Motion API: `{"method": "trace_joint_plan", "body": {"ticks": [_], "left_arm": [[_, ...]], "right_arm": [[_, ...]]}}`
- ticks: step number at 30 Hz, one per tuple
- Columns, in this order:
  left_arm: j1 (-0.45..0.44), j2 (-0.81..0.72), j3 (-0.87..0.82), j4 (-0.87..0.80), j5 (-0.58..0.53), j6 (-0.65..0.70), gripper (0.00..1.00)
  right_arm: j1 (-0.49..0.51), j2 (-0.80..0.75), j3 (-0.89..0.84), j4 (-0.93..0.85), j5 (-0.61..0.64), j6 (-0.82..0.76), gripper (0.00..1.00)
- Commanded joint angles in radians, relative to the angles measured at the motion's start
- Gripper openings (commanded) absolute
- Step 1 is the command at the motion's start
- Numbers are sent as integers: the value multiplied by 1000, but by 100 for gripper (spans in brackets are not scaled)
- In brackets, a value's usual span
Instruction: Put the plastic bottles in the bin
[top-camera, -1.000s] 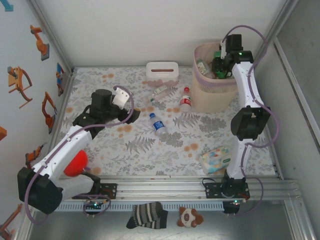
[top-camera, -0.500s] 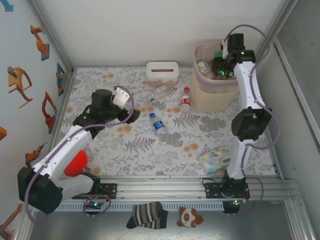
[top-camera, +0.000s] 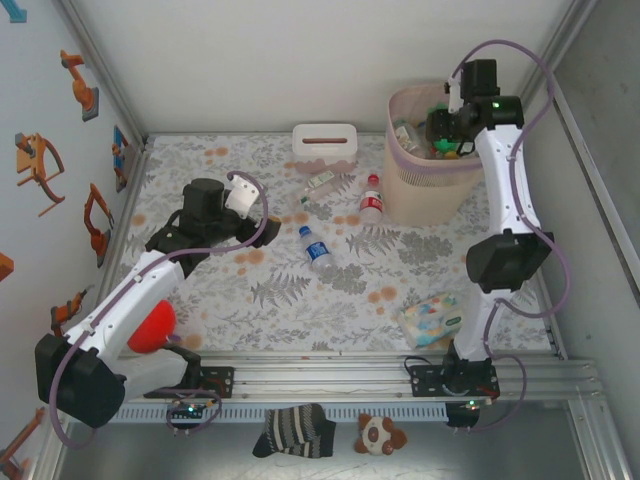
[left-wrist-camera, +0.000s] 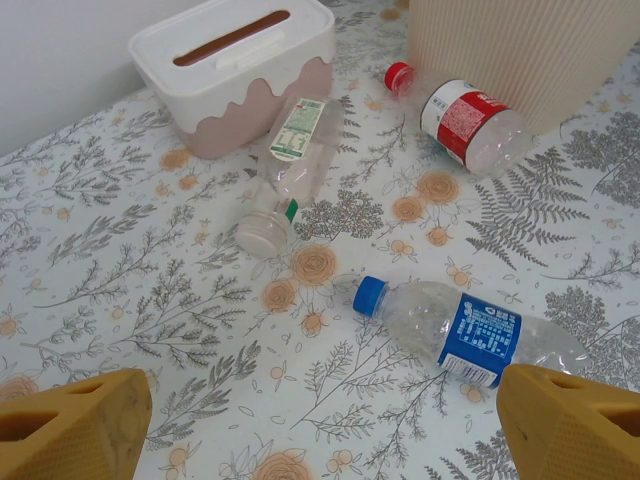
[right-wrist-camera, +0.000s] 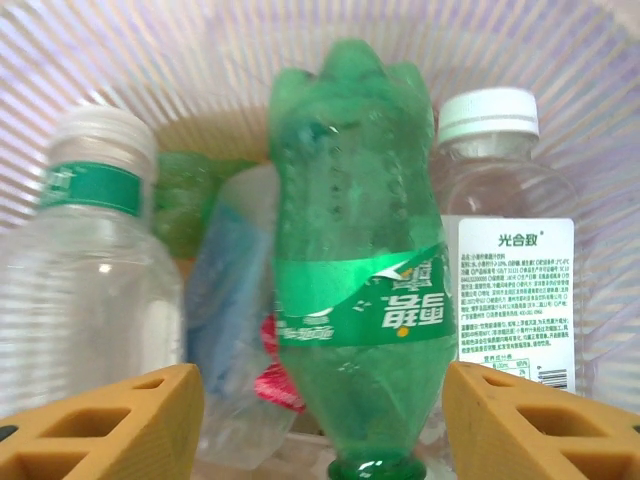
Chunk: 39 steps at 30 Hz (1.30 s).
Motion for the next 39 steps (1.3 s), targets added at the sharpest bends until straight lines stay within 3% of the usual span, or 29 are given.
{"method": "trace_joint_plan", "body": {"ticks": [1,2,6,12,17,30,39], "left_arm": [[-2,-3,26,-6,12,1,89],[-2,-4,26,-6,11,1,89],[-2,-3,26,-6,12,2,89],[-2,-3,27,-8,9,2,89],[-2,-7,26,-7,10,2,89],[-2,-9,27,-9,10,4,89],[-2,-11,27,-7,12,2,89]], "right_arm": [[17,-41,39,-12,-43,27,63],[19,-43,42,-12,-55,31,62],[24,-54,29,12,-198,69,38],[24,-24,-31,48,-322,105,21],[24,14,-106,74,-385,110,17],[24,-32,-94,91,-334,124,17],[24,-132,-106,111,-129,113,20]]}}
